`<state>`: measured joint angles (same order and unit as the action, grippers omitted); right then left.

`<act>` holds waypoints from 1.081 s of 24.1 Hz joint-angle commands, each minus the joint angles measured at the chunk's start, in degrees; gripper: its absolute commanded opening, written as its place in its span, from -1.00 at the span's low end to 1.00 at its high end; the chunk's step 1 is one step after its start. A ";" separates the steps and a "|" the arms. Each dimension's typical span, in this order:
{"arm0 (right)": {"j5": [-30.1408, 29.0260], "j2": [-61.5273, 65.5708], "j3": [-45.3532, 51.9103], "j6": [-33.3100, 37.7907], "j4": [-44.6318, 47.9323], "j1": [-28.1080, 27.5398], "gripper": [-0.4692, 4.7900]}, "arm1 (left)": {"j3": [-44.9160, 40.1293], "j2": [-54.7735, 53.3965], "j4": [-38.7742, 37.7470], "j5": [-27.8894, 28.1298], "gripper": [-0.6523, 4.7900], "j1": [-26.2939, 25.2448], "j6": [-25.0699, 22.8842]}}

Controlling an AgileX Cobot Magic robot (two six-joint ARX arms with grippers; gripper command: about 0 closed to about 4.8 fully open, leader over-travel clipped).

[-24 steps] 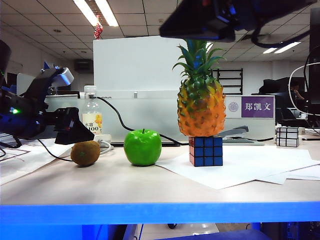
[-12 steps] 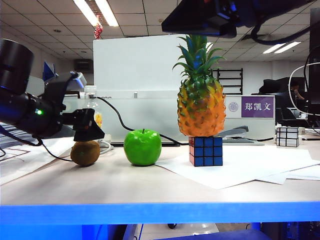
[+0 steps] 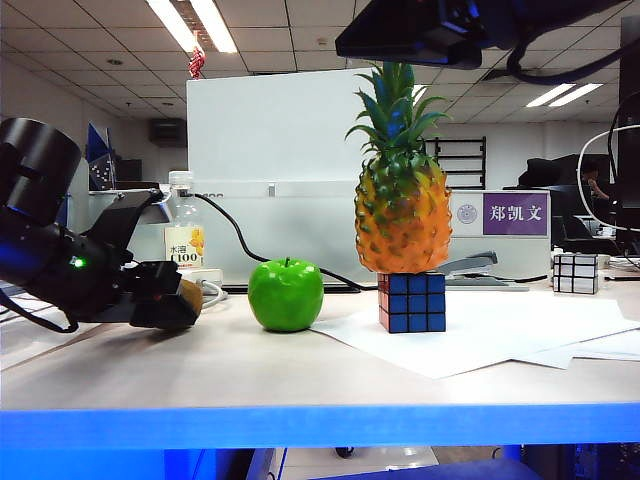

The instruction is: Arrange all the fruits from large to small from left to right in a row.

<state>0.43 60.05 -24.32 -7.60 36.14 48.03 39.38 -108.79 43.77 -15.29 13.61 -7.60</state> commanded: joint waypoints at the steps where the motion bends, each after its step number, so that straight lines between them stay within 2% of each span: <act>1: 0.09 -0.44 -0.28 -0.20 1.07 -0.09 -0.83 | 0.46 0.17 1.46 1.42 -0.50 0.04 0.13; 3: 0.09 -0.83 -0.28 -0.20 1.14 -0.09 -0.83 | 0.48 0.17 1.62 1.55 -0.78 0.04 0.44; 6: 0.09 -1.70 -0.28 -0.20 0.92 -0.09 -0.83 | 0.48 0.26 1.73 -2.25 -0.78 0.04 2.14; 7: 0.09 -2.43 -0.28 -0.20 0.37 -0.09 -0.82 | 0.48 0.76 1.46 -6.54 -0.78 0.04 3.43; 9: 0.17 -4.15 -0.28 -1.77 -1.51 -0.09 -0.82 | 0.46 2.25 0.90 -10.23 -0.78 0.11 4.76; 12: 6.56 -7.74 -0.28 -5.35 -6.21 -0.09 -0.83 | 0.44 6.03 -0.72 -10.69 -0.78 0.20 4.83; 14: 12.59 -11.50 -0.28 -7.34 -9.77 -0.09 -0.83 | 0.44 10.56 -6.36 -11.15 -0.78 0.24 2.23; 15: 15.23 -14.23 -0.28 -7.54 -11.63 -0.09 -0.83 | 0.42 14.38 -12.98 -11.93 -0.78 0.57 -0.76; 16: 16.26 -15.98 -0.28 -7.65 -12.63 -0.09 -0.83 | 0.42 16.17 -16.13 -11.93 -0.78 0.90 -1.81; 17: 18.05 -18.71 -0.28 -7.87 -14.05 -0.15 -0.83 | 0.39 20.13 -22.60 -12.39 -0.78 1.84 -3.08; 18: 20.04 -20.26 -0.28 -7.89 -14.62 -0.13 -0.82 | 0.39 21.64 -24.46 -12.87 -0.78 2.51 -3.08; 19: 22.62 -22.69 -0.28 -7.93 -15.85 -0.13 -0.82 | 0.15 24.50 -26.10 -16.17 -0.78 4.68 -1.88; 20: 23.82 -24.15 -0.28 -8.09 -16.81 -0.15 -0.83 | 0.15 25.51 -26.36 -16.83 -0.78 6.05 -1.07; 25: 36.06 -32.04 -0.26 -10.84 -23.19 -0.15 -0.82 | 0.24 27.08 -24.11 -17.31 -0.78 23.56 -0.83; 26: 37.35 -32.94 -0.26 -10.88 -23.78 -0.15 -0.83 | 0.24 27.08 -23.61 -16.66 -0.78 25.40 -0.79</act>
<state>34.74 28.05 -24.36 -18.13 13.28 47.92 39.53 -81.93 18.22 -32.38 36.45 -8.12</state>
